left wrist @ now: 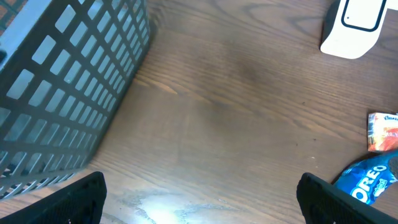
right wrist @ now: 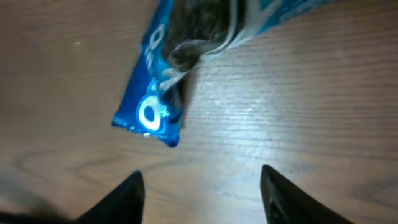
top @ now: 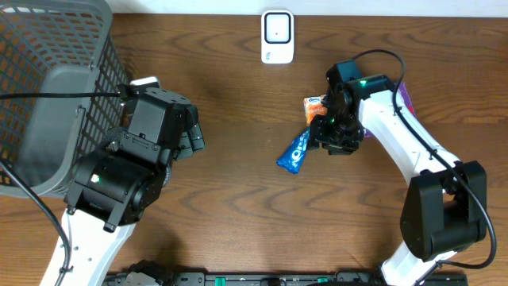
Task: Scan the item barcode
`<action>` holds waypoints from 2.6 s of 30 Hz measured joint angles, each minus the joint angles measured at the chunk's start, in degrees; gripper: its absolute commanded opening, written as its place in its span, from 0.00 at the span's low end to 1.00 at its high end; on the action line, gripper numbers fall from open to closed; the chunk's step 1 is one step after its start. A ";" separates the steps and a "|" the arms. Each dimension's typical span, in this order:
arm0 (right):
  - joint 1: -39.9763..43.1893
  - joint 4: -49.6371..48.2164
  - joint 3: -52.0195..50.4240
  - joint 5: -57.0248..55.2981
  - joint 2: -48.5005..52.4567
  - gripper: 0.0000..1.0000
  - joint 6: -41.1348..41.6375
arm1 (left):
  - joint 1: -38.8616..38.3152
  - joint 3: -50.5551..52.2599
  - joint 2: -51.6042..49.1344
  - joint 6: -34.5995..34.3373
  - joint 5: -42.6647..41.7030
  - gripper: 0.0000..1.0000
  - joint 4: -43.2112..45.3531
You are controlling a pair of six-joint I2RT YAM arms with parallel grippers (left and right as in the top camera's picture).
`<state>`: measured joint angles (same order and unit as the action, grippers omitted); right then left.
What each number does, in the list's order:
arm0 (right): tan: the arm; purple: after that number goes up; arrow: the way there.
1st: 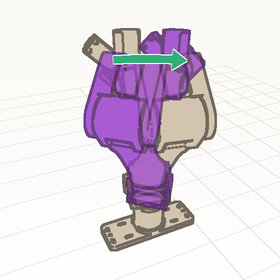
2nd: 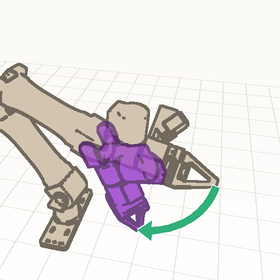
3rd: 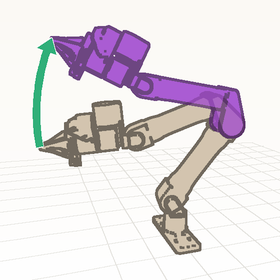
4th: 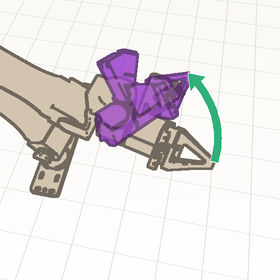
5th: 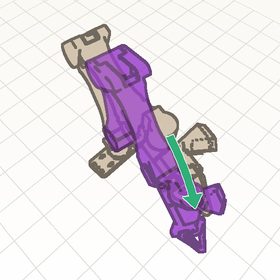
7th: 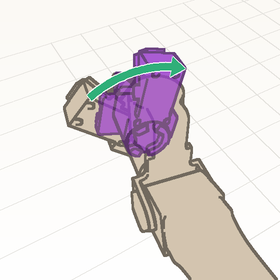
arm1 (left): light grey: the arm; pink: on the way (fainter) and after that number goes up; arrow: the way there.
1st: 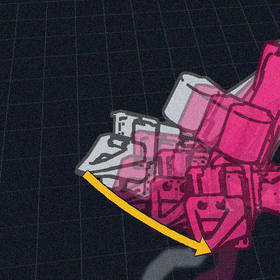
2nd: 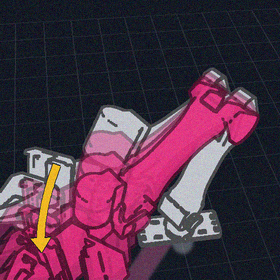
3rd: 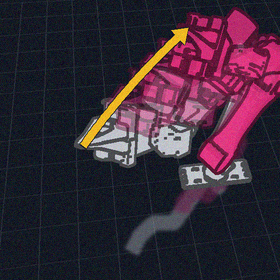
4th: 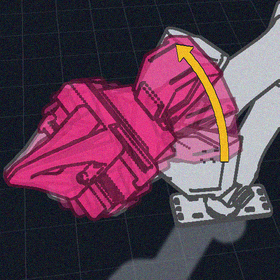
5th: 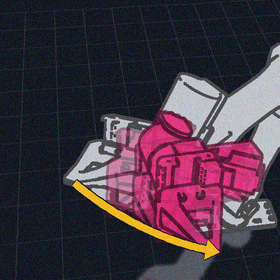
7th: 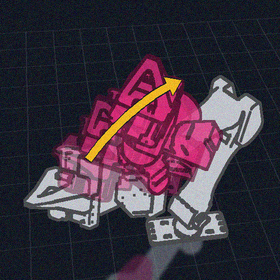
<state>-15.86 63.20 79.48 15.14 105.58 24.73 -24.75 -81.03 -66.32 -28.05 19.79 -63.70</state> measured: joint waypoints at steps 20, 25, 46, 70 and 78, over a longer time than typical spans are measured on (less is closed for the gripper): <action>3.37 -37.99 -19.74 11.10 0.00 0.32 7.37 | 0.00 0.00 0.00 0.00 0.00 0.98 0.02; 3.37 -42.10 -20.09 11.32 0.00 0.01 5.95 | 0.00 0.00 0.00 0.00 0.00 0.98 0.02; -12.55 -31.52 -16.00 -20.52 -13.27 0.01 2.36 | 0.00 0.00 0.00 0.00 0.00 0.98 0.02; -28.96 -27.39 -14.71 -61.61 0.63 0.17 -5.88 | 0.00 0.00 0.00 0.00 0.00 0.98 0.00; -34.99 -28.15 -14.01 -52.54 0.63 0.43 -2.86 | 0.00 0.00 0.00 0.00 0.02 0.98 0.00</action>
<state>-50.85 35.05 65.47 -37.41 106.21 21.87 -24.75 -81.03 -66.32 -28.05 19.81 -63.70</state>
